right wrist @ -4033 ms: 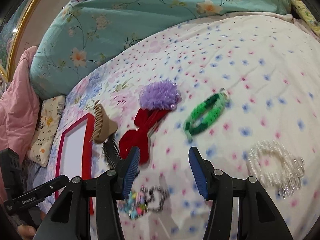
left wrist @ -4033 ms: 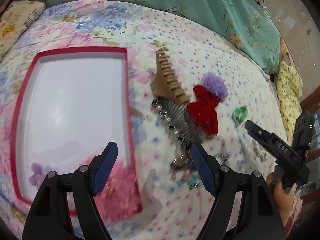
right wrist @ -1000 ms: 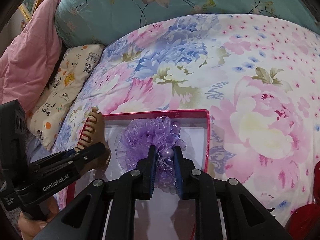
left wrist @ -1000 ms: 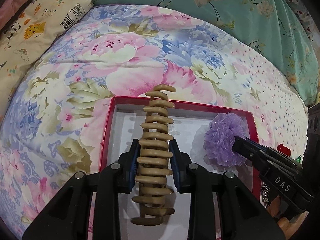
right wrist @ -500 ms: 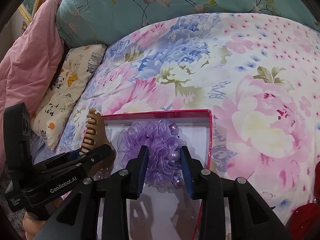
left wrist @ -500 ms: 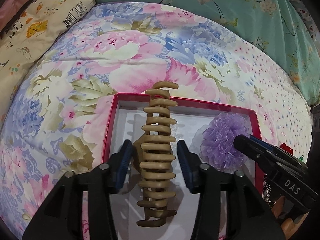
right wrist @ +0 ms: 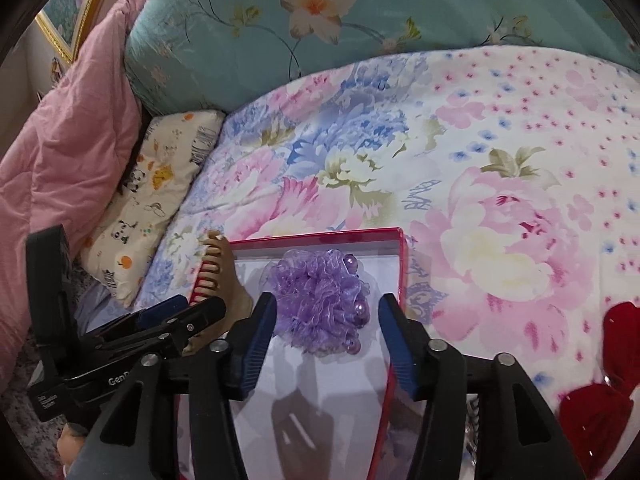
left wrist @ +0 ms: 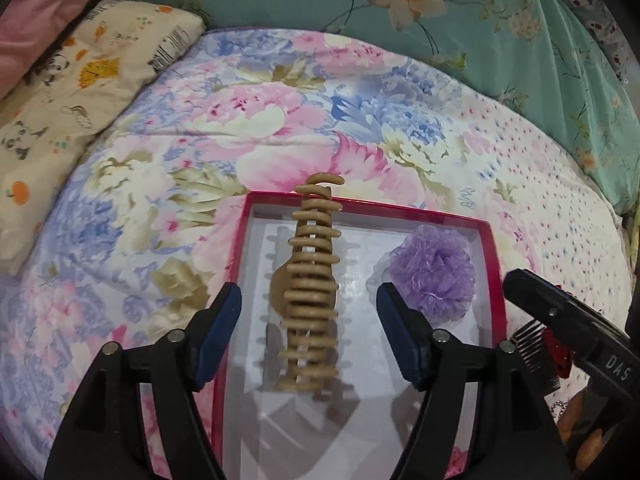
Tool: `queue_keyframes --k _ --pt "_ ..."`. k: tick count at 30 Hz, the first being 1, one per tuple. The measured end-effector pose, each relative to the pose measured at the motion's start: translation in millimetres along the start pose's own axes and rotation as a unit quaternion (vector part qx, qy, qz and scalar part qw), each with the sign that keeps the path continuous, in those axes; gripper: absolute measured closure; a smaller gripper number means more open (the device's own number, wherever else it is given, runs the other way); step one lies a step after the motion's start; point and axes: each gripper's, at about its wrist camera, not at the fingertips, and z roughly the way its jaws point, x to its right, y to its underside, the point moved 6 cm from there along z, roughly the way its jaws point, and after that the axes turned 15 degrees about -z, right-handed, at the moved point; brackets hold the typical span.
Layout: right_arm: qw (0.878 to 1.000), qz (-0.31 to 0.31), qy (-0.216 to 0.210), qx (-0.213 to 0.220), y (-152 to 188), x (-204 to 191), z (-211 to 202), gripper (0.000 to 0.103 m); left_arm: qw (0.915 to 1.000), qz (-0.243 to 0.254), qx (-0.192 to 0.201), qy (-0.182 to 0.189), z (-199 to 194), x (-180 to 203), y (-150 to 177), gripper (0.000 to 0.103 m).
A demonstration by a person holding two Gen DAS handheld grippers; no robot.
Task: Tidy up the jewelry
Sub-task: 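Carry both items into the tray and open both tools to release them, then grasp the red velvet bow with left tool while right tool grasps green braided band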
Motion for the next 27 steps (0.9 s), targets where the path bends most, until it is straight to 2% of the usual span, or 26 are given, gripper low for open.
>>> queue_keyframes --k 13,17,27 --pt "0.999 0.036 0.013 0.028 38.4 22.9 -66.9 0.041 0.9997 -0.011 0.01 0.019 -51.1 2.5 40.1 0.029" --pt "0.997 0.062 0.02 0.034 56.3 41.3 -90.5 0.041 0.9996 -0.006 0.009 0.028 -61.2 13.3 57.6 0.023" --pt "0.989 0.125 0.07 0.042 106.9 103.0 -143.3 0.039 0.9977 0.017 -0.017 0.063 -69.7 57.0 91.6 0.023"
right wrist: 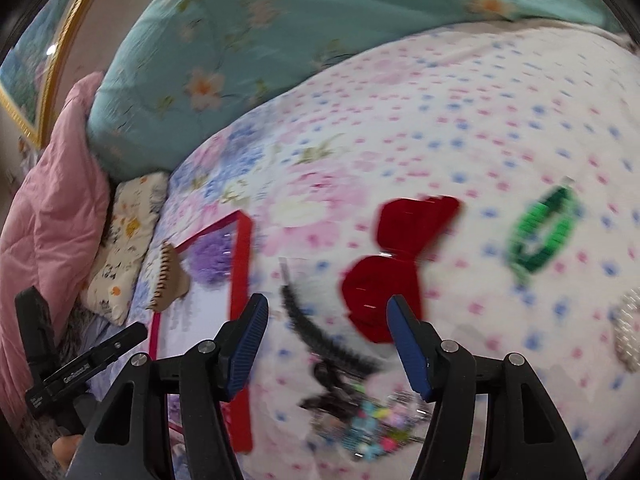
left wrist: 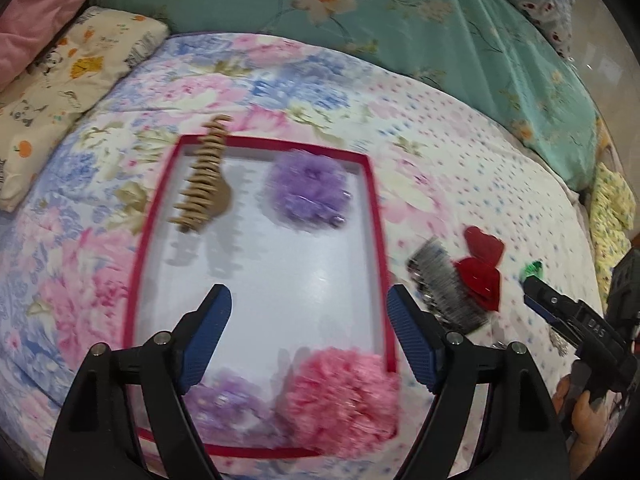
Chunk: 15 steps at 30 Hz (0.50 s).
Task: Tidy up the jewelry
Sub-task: 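Grasp the red velvet bow with left tool while right tool grasps green braided band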
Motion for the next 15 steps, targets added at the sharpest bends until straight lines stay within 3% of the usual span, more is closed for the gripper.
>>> queue_keyframes --k 15 --pt "0.997 0.051 0.055 0.018 21.1 78.7 -40.9 0.039 0.9973 0.059 -0.02 0.038 5.4 73.3 22.7 0.023"
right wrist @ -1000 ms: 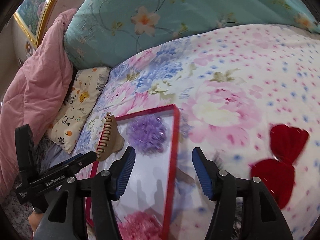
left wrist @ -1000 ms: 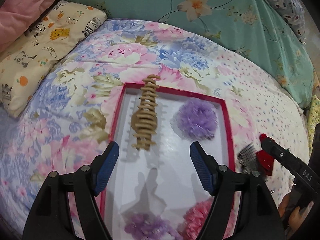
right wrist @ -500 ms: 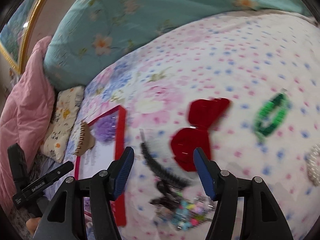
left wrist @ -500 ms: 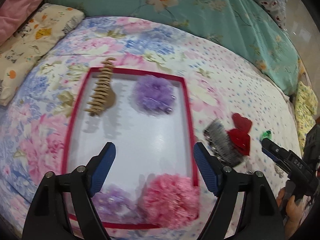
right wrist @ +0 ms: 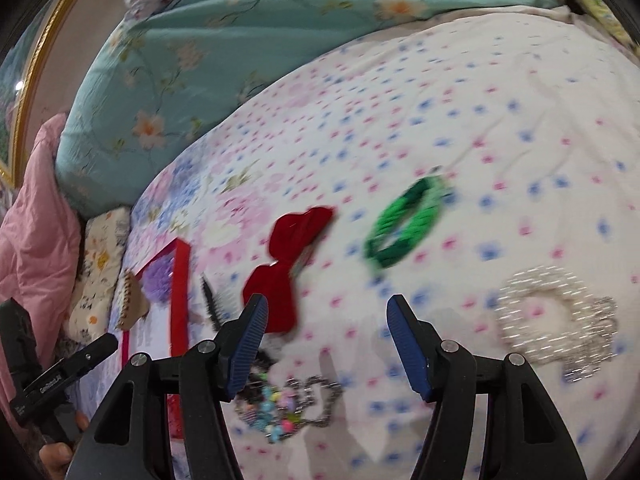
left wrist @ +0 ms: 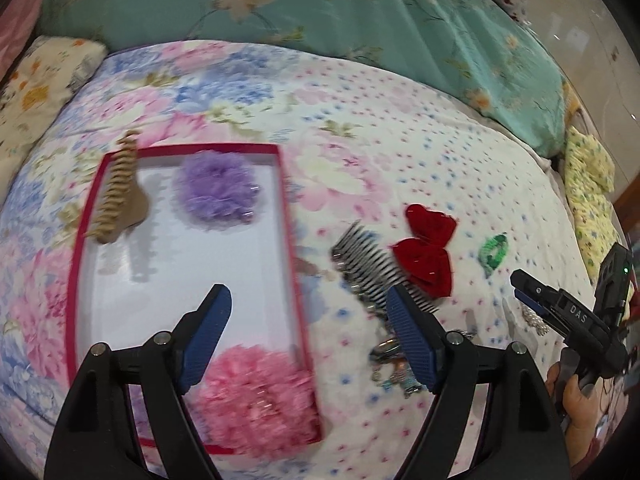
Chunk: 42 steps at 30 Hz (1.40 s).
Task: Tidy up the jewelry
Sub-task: 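Grasp the red velvet bow with left tool while right tool grasps green braided band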
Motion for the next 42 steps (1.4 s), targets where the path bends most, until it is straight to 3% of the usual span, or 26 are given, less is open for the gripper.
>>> queue_keyframes --k 11,17,19,25,27,33,42 --pt "0.999 0.018 0.03 -0.004 -16.0 37.7 18.1 0.041 0.9947 0.075 -0.058 0.04 57.1 80.4 8.0 0.023" --pt "0.998 0.017 0.061 -0.026 -21.9 53.4 40.3 0.07 0.9887 0.123 -0.081 0.029 93.2 113.4 10.9 0.023" --pt "0.997 0.023 0.069 -0.027 -22.0 59.0 44.8 0.085 0.9861 0.133 -0.097 0.021 107.7 119.2 15.2 0.023" --pt "0.997 0.032 0.066 -0.013 -24.5 64.9 38.7 0.091 0.9822 0.147 -0.116 0.009 134.4 130.0 25.3 0.024" --pt "0.997 0.036 0.061 -0.006 -25.2 66.7 33.3 0.092 0.9822 0.148 -0.116 0.001 140.5 129.5 26.1 0.046" --pt "0.998 0.042 0.048 0.011 -29.8 64.8 18.8 0.092 0.982 0.149 -0.115 0.015 138.9 131.1 28.0 0.067" --pt "0.999 0.024 0.005 0.034 -36.1 35.5 -4.6 0.092 0.9885 0.101 -0.09 0.066 92.1 118.7 16.6 0.07"
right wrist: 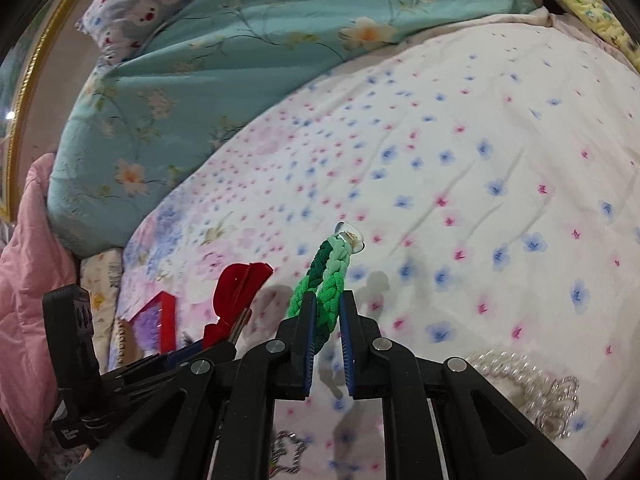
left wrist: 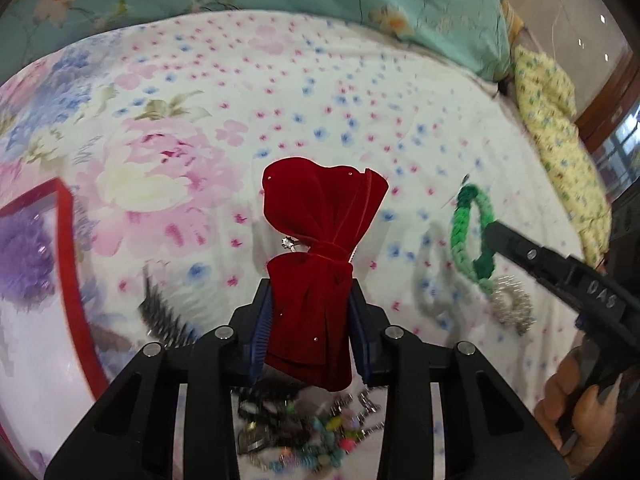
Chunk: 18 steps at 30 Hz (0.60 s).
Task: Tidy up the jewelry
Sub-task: 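Carry the bow and green band into the tray and open both tools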
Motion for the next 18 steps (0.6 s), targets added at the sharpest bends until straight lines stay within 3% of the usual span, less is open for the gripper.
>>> queue_keyframes --k 5,18 --pt "1.0 -0.017 -0.025 -0.002 3.3 -26.8 -5.1 0.092 0.9994 -0.024 0.023 0.005 -32.9 -14.6 6.3 0.07" --pt "0.994 -0.076 -0.081 -0.018 16.1 -111.2 2.9 0.094 0.9923 -0.098 0.074 -0.017 -99.4 -99.8 27.9 0.07"
